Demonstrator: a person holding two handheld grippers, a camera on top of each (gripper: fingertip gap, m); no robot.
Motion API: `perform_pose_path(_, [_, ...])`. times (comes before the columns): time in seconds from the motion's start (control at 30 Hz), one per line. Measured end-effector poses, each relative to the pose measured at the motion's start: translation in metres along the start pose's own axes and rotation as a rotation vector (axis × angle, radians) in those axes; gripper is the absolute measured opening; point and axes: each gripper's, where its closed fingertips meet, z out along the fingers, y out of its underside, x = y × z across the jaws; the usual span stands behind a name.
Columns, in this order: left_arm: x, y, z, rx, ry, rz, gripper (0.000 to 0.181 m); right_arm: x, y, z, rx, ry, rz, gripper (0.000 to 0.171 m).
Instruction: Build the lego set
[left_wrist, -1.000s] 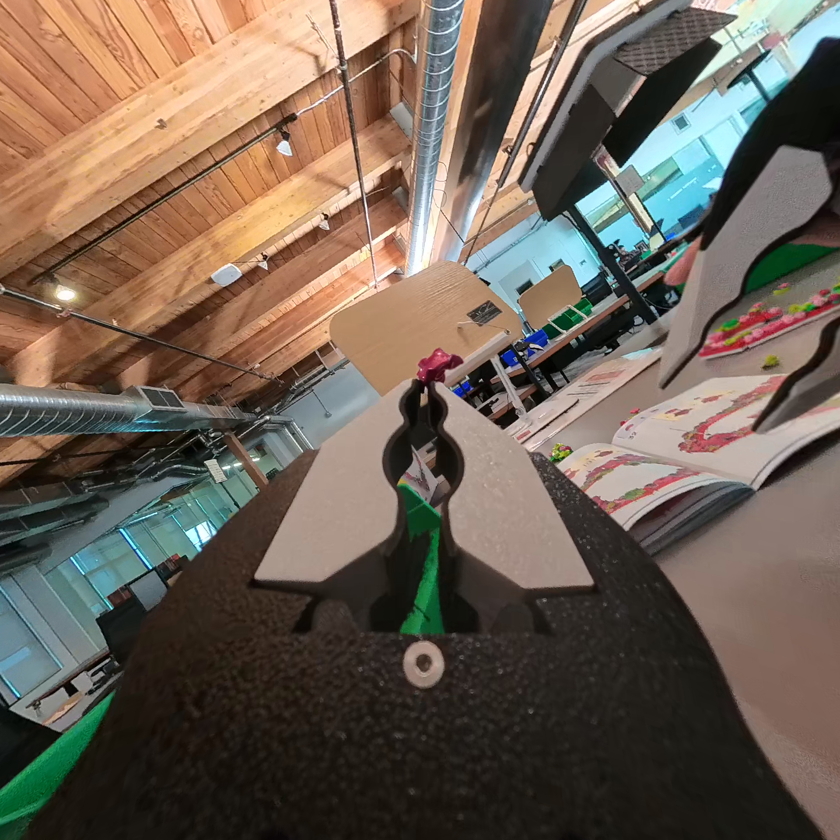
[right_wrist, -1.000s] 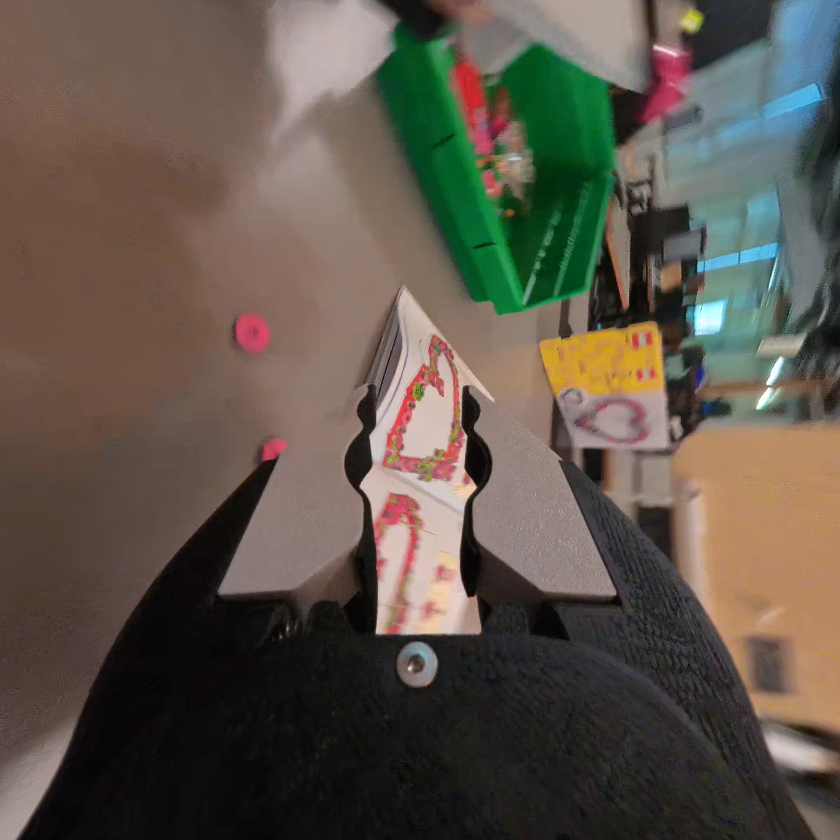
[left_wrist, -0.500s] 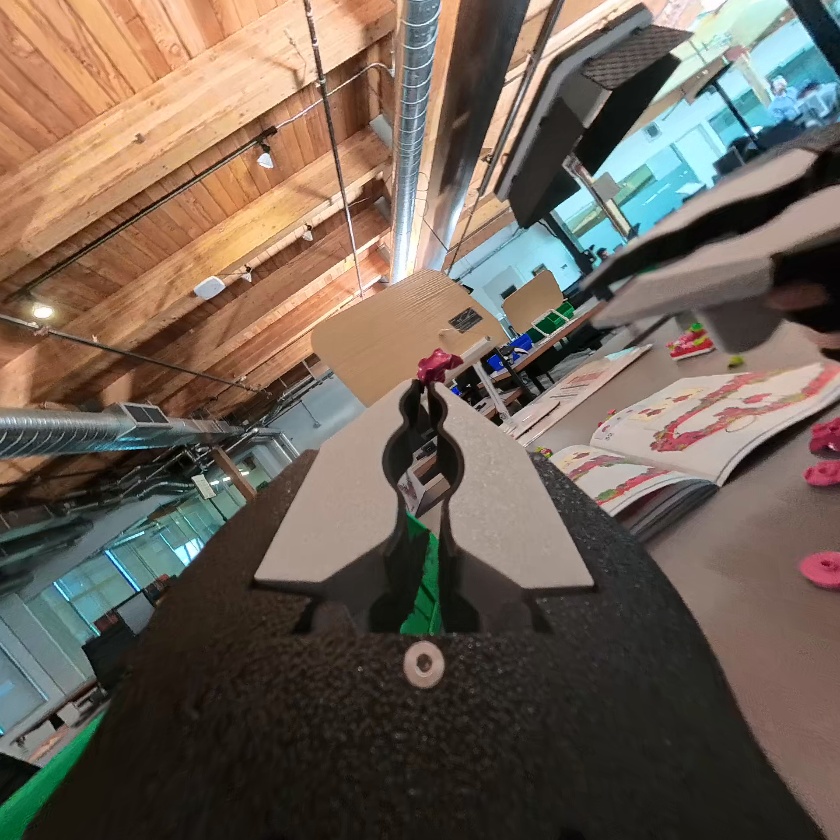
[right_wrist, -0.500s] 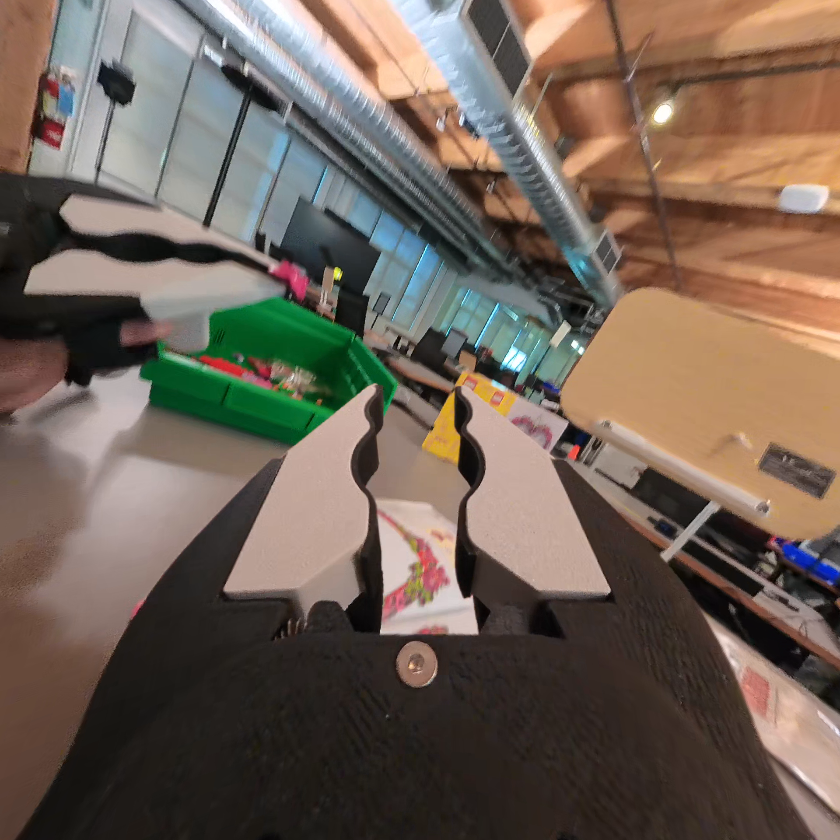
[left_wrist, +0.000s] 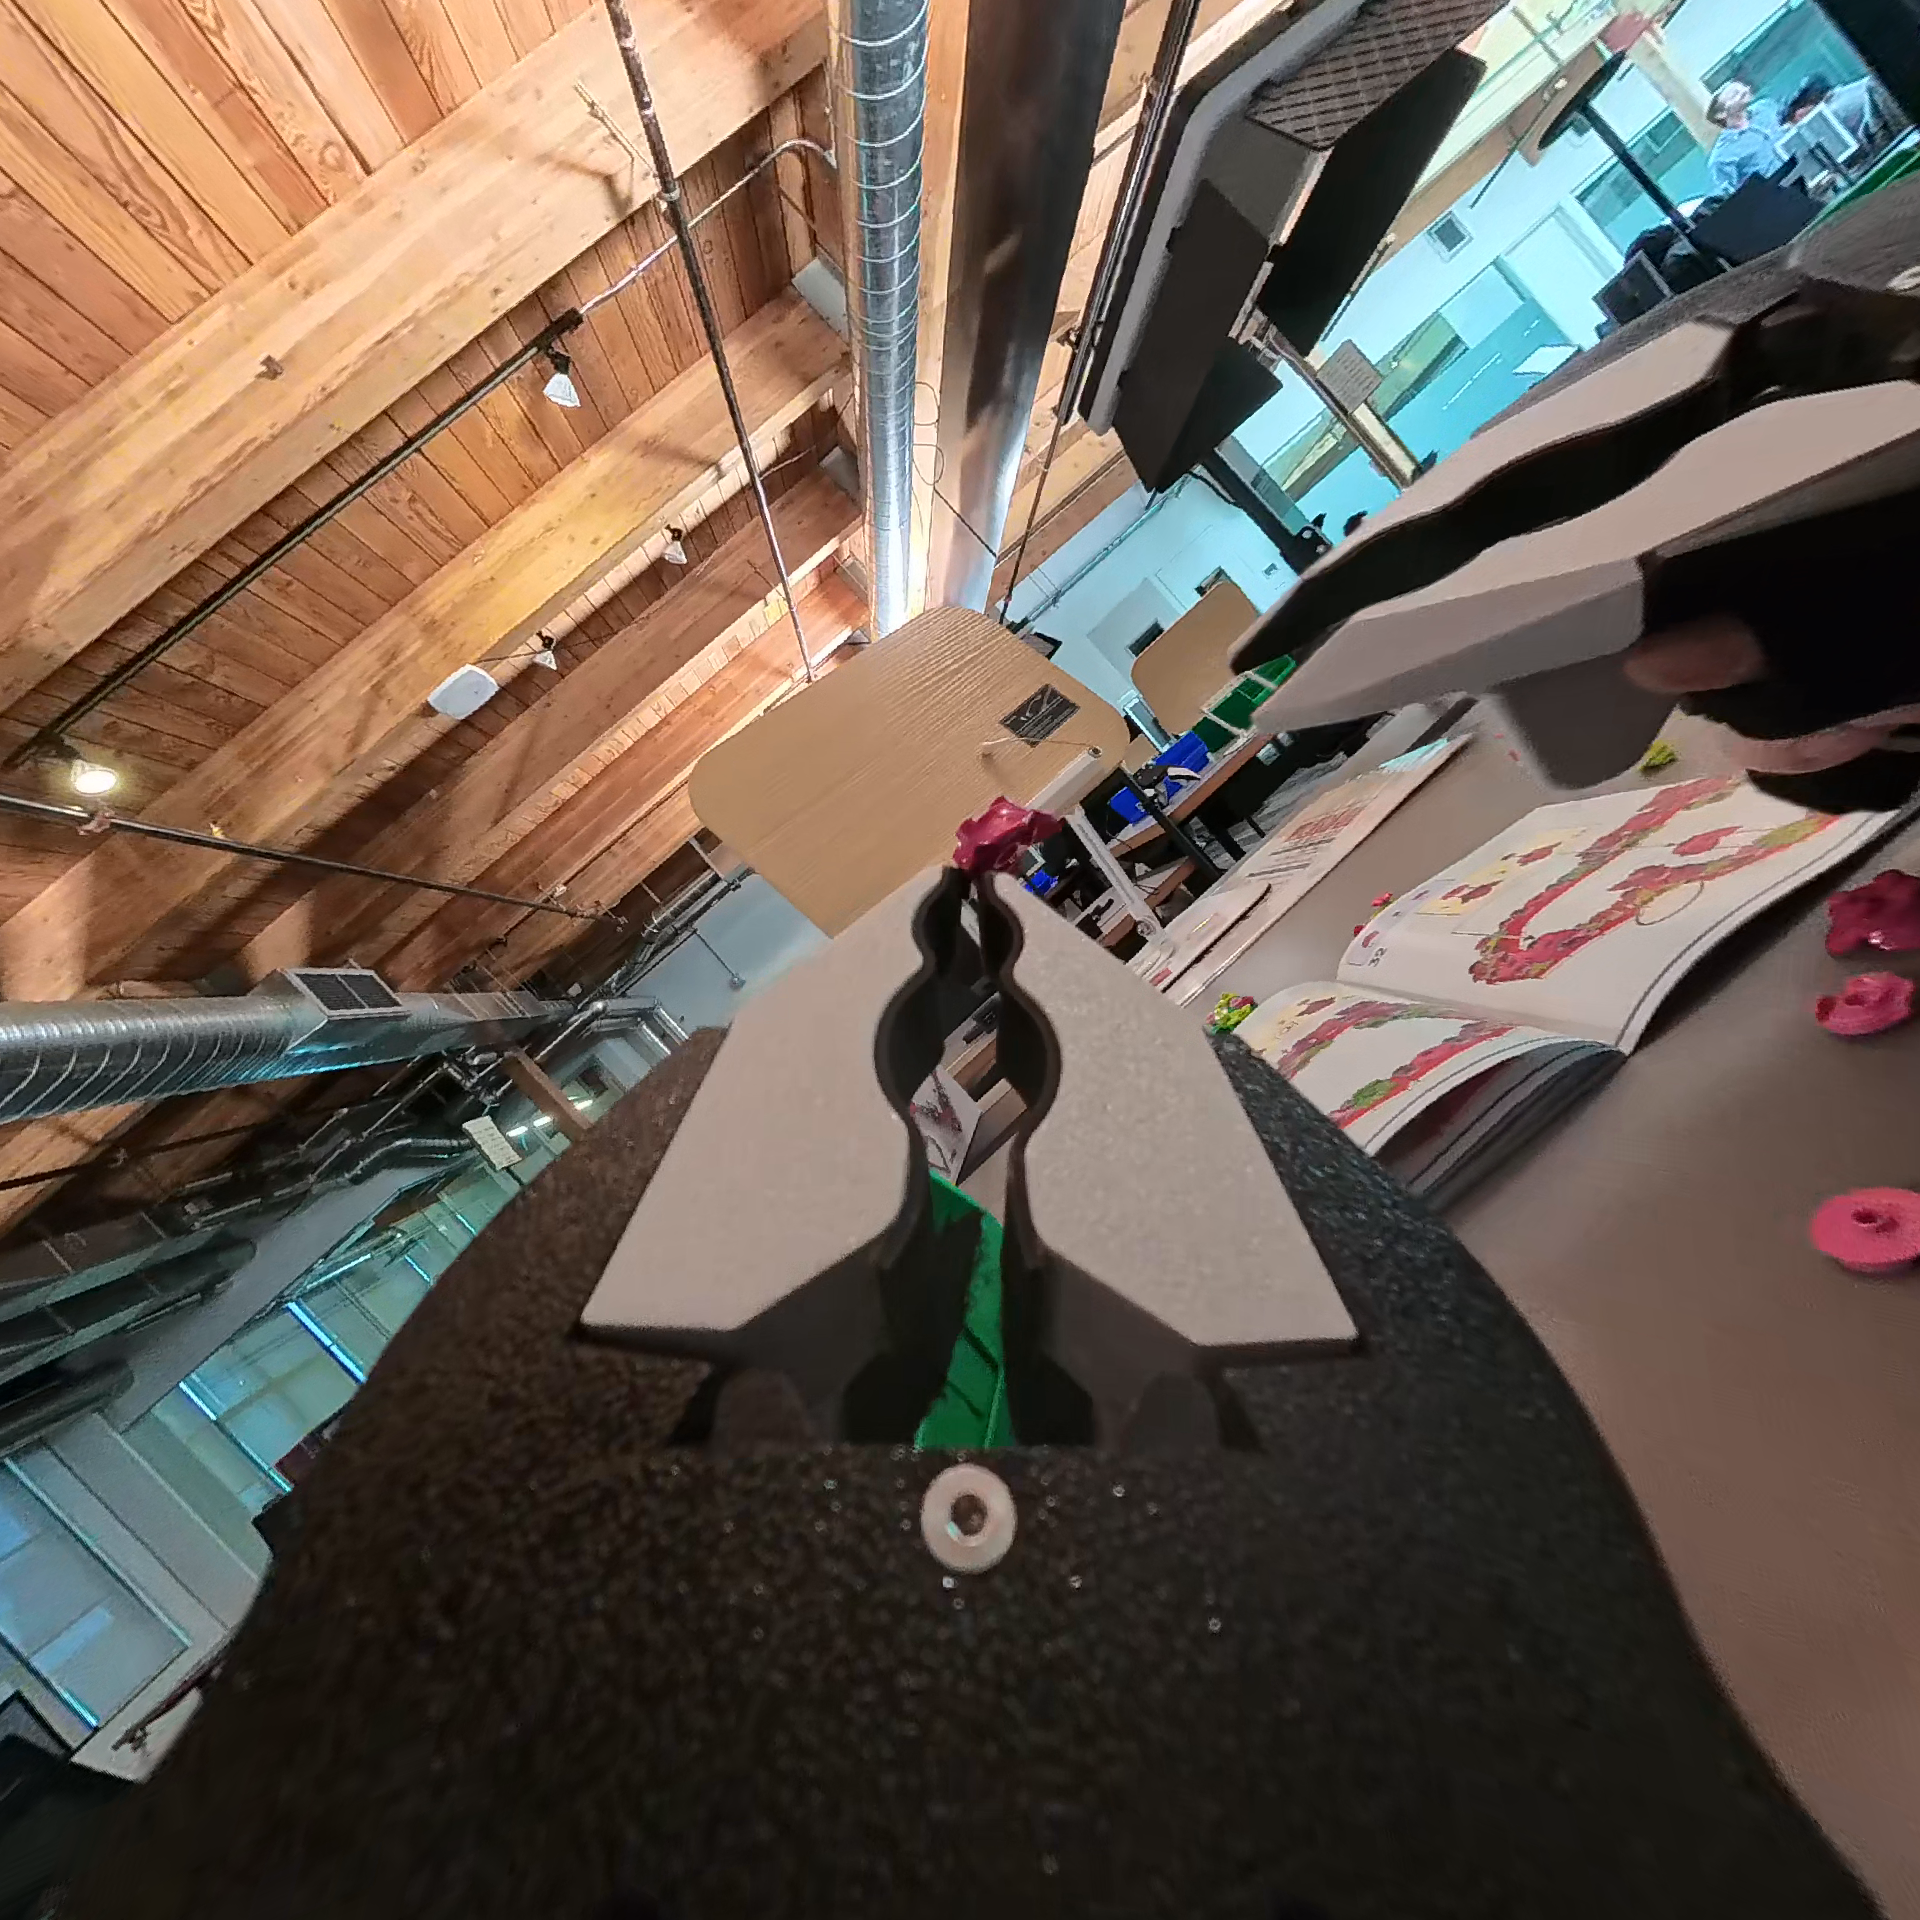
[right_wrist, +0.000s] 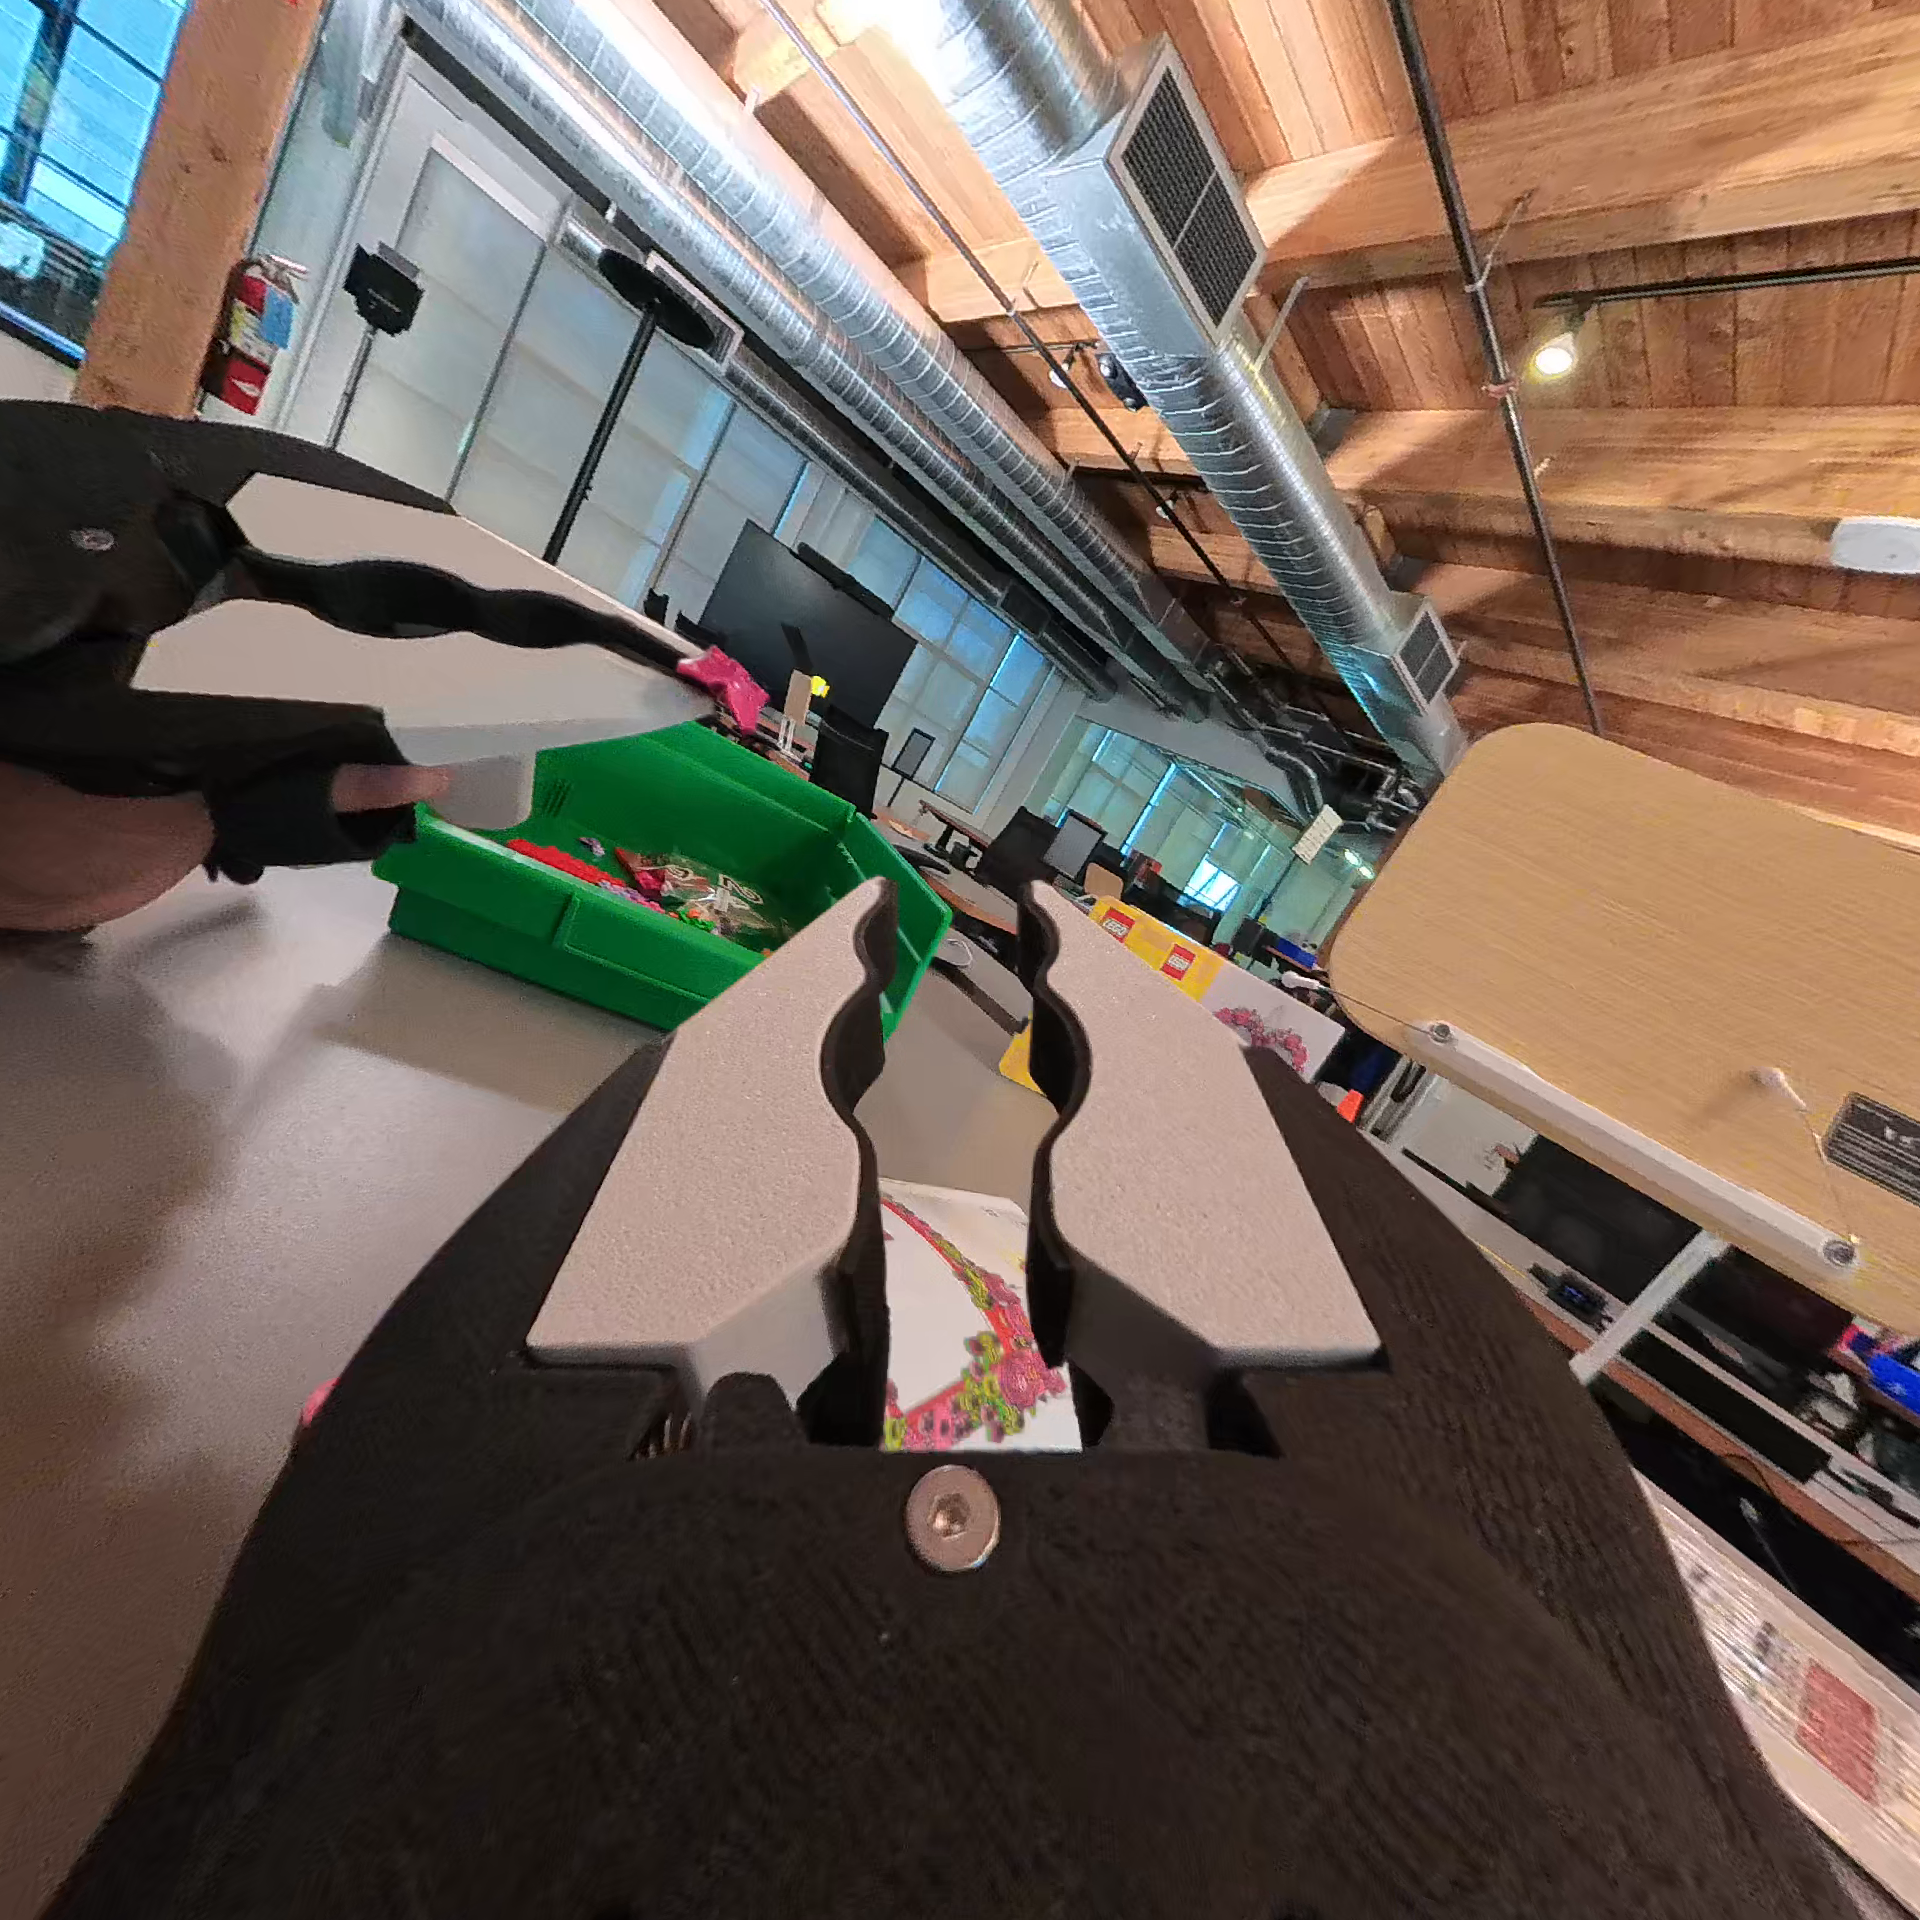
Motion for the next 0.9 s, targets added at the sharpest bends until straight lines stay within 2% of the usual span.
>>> perform_pose_path(0.3, [-0.008, 0.009, 0.0, -0.029, -0.021, -0.053, 0.0, 0.01, 0.005, -0.001, -0.007, 0.023, 0.076, 0.02])
perform_pose_path(0.47, [-0.012, 0.014, 0.001, -0.042, -0.027, -0.024, 0.0, 0.001, 0.005, -0.001, -0.007, -0.004, -0.002, 0.019])
perform_pose_path(0.9, [-0.012, 0.013, -0.001, -0.038, -0.03, -0.037, 0.0, -0.001, 0.008, 0.0, -0.024, -0.014, 0.011, 0.018])
